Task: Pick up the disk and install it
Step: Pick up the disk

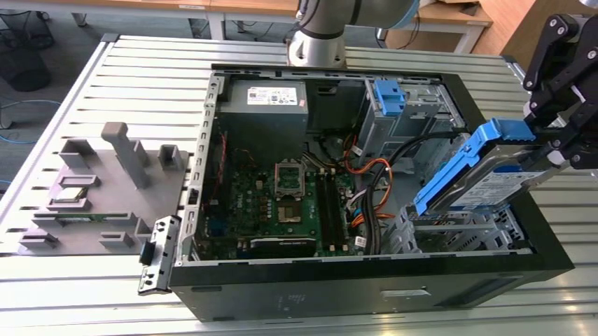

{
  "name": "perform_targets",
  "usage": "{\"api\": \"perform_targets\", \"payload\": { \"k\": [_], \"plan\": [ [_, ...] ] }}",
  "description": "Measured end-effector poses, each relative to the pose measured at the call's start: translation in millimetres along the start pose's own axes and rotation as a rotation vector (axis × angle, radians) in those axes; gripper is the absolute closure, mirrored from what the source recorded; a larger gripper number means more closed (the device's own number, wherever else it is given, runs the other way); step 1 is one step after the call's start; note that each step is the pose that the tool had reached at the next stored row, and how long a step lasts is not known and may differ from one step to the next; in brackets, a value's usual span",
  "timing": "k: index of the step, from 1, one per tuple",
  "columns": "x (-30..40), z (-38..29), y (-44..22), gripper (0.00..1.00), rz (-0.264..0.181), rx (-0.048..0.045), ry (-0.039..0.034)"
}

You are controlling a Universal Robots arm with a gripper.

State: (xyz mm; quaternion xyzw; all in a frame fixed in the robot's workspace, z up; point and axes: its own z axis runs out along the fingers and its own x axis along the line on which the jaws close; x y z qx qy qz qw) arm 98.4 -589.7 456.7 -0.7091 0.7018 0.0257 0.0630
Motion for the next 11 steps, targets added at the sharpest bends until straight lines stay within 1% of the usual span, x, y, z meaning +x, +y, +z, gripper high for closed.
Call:
{"api": "perform_targets", "payload": {
  "k": [5,6,7,8,9,11],
  "plan": [
    [0.4,0.8,0.2,0.65,0.000,0.0000,0.0002],
    [0.4,1.0,0.2,0.65,0.000,0.0000,0.0015],
    [0.4,0.9,0.2,0.65,0.000,0.0000,0.0047],
    [0.3,0.4,0.2,0.65,0.000,-0.0001,0.0080],
    [0.2,-0.9,0.1,0.65,0.000,-0.0001,0.0095],
    [-0.4,-5.4,-0.2,0.65,0.000,0.0000,0.0094]
  ]
}}
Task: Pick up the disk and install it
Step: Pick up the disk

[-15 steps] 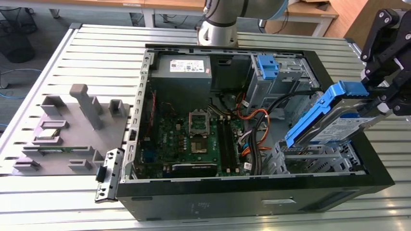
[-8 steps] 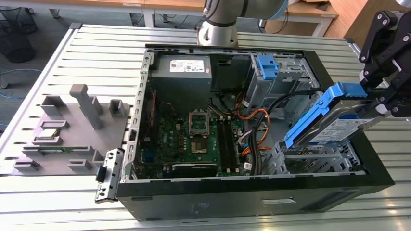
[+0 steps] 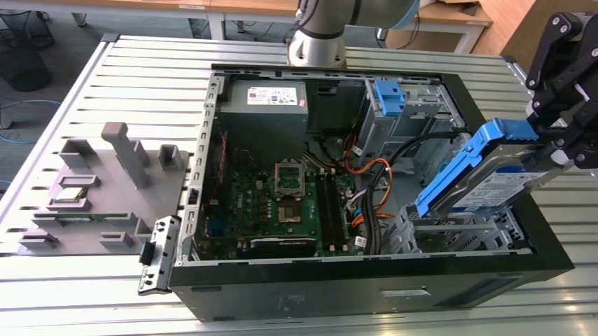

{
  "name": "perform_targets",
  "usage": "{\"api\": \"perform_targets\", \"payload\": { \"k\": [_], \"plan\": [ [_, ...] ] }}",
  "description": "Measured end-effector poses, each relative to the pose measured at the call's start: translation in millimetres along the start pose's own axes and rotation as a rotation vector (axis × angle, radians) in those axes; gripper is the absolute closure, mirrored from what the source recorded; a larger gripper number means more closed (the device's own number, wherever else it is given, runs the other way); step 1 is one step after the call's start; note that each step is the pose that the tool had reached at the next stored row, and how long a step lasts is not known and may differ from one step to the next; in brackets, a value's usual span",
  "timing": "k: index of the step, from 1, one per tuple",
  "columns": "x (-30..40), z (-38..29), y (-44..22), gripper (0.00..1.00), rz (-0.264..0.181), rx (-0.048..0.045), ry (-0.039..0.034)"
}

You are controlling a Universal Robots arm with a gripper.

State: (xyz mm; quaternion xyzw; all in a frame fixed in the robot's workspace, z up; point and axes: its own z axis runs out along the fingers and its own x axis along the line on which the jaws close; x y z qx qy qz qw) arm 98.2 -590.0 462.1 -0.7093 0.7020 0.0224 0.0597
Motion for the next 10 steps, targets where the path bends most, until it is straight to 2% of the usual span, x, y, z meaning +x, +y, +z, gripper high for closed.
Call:
{"api": "perform_targets", "payload": {
  "k": [10],
  "plan": [
    [-3.4,-29.1,-1.7,0.65,0.000,0.0000,0.0001]
  ]
}}
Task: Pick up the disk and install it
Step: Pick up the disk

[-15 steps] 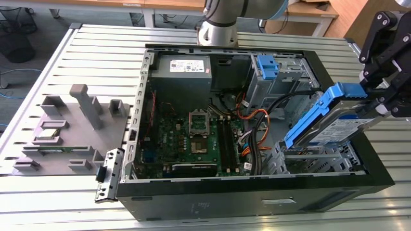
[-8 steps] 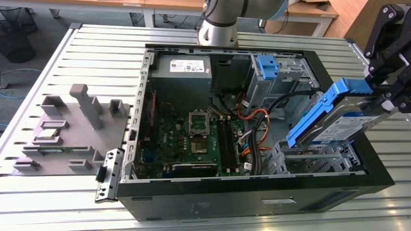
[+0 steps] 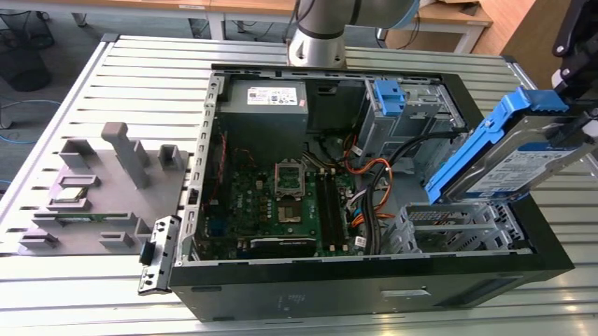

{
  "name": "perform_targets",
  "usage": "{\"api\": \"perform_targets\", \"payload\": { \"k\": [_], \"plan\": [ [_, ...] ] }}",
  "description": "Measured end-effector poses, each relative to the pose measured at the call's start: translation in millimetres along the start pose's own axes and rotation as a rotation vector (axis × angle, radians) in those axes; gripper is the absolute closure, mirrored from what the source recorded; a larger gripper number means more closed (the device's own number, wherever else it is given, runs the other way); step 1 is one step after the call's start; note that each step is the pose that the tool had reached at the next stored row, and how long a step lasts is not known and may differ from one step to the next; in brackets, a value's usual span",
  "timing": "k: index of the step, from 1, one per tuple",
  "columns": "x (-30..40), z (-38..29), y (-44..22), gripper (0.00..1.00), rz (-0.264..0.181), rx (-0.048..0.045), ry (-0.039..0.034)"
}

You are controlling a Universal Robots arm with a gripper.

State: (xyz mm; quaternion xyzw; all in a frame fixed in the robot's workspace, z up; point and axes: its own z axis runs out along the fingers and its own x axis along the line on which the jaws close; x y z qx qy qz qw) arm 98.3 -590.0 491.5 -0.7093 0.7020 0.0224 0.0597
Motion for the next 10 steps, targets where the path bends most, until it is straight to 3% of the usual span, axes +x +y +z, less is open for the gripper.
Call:
{"api": "perform_targets", "payload": {
  "k": [4,10],
  "plan": [
    [-1.0,-8.6,-0.5,0.65,0.000,0.0000,0.0002],
    [-0.5,-4.4,-0.2,0.65,-0.001,0.0043,0.0014]
  ]
}}
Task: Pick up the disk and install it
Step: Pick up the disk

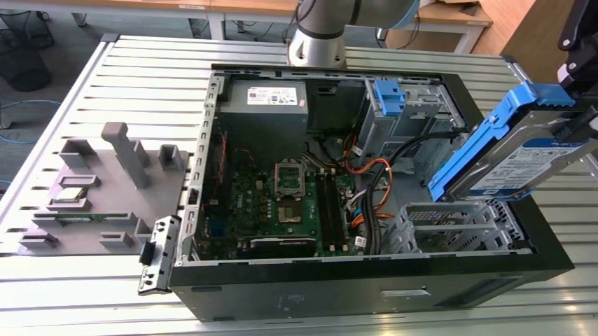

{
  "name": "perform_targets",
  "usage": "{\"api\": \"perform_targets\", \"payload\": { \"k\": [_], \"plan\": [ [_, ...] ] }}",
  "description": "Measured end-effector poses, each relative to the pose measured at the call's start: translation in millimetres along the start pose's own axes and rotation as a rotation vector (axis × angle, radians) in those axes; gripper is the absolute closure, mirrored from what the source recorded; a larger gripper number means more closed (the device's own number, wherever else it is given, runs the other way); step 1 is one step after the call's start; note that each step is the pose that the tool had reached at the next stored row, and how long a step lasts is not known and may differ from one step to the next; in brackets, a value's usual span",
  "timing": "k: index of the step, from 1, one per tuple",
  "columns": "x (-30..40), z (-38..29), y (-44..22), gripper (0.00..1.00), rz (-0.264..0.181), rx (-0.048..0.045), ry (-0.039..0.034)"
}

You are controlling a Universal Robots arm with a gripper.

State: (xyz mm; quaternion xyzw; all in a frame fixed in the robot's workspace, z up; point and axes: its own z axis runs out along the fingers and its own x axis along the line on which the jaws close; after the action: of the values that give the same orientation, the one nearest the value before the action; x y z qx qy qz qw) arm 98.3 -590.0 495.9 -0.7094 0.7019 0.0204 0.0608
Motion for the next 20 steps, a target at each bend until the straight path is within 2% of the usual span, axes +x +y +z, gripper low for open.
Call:
{"api": "perform_targets", "payload": {
  "k": [2,8,14,20],
  "plan": [
    [0.4,2.7,0.2,0.65,0.000,0.0001,-0.0002],
    [0.5,3.9,0.2,0.65,0.001,0.0002,-0.0002],
    [0.9,7.7,0.5,0.65,0.057,0.0067,0.0031],
    [1.0,8.4,0.5,0.65,0.059,0.0069,0.0033]
  ]
}}
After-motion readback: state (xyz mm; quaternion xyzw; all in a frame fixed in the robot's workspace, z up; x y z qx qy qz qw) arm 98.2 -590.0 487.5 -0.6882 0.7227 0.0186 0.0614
